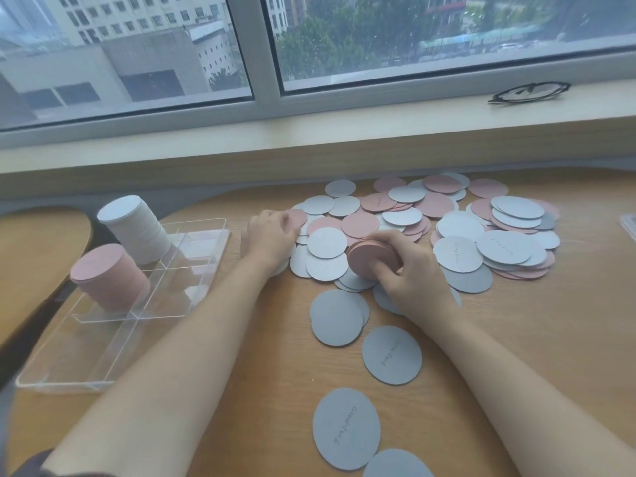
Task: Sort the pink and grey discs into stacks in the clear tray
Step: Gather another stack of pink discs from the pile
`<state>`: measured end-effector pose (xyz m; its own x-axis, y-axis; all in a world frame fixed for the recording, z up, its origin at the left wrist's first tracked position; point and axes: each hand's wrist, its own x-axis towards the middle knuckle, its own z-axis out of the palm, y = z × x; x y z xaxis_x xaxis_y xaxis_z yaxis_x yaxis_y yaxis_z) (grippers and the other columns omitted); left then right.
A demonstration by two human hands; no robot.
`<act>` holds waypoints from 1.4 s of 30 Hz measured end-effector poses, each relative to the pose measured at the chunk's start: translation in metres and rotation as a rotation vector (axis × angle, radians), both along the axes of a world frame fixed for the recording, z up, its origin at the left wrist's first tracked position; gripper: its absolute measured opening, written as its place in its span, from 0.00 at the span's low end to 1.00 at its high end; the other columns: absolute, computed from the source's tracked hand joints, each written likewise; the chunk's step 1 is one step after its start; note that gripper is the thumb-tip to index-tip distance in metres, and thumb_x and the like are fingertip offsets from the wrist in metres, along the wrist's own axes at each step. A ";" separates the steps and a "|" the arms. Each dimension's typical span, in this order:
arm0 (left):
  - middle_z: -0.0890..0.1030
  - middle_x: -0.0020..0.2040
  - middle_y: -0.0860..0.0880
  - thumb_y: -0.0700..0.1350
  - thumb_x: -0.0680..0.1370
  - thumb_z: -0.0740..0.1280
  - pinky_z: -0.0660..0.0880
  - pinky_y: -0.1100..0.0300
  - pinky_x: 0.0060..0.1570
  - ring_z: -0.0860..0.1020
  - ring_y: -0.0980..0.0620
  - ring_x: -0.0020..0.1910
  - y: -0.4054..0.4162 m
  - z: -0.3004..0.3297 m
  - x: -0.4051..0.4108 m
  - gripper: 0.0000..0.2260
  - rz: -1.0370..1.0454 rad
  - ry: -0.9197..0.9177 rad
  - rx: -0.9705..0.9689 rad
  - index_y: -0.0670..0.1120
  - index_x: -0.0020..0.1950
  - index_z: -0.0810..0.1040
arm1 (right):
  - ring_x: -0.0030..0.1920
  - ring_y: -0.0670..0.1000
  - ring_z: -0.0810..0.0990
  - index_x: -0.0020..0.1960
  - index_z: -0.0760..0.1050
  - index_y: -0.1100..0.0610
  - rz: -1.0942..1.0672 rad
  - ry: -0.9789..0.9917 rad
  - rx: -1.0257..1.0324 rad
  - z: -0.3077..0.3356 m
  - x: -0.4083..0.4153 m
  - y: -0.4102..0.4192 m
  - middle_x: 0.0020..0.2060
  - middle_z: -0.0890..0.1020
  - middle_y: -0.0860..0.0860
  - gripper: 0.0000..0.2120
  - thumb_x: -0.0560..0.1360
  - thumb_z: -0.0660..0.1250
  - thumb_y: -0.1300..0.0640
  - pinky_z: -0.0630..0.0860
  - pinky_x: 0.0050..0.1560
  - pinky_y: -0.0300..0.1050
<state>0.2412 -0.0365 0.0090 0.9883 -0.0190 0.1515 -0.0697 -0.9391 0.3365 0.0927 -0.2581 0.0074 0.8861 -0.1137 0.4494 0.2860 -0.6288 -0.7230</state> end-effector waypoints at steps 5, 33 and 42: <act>0.74 0.65 0.47 0.59 0.77 0.67 0.70 0.49 0.64 0.69 0.45 0.68 0.007 0.013 0.002 0.24 -0.046 0.045 0.001 0.52 0.70 0.74 | 0.38 0.45 0.74 0.61 0.77 0.51 -0.002 0.012 -0.011 0.000 0.001 -0.001 0.49 0.84 0.46 0.19 0.72 0.70 0.61 0.77 0.46 0.47; 0.81 0.61 0.46 0.40 0.85 0.58 0.78 0.60 0.57 0.80 0.48 0.60 -0.050 0.023 -0.095 0.13 -0.482 0.200 -0.869 0.48 0.63 0.80 | 0.50 0.43 0.78 0.63 0.75 0.54 0.087 0.002 0.060 0.002 0.001 -0.002 0.51 0.81 0.43 0.19 0.75 0.68 0.67 0.71 0.51 0.28; 0.78 0.55 0.55 0.53 0.85 0.59 0.71 0.65 0.54 0.76 0.63 0.53 -0.043 0.018 -0.067 0.13 -0.437 0.150 -0.671 0.53 0.61 0.81 | 0.54 0.44 0.77 0.66 0.74 0.54 0.110 -0.010 0.029 -0.001 0.004 -0.003 0.56 0.80 0.48 0.23 0.73 0.67 0.69 0.69 0.55 0.27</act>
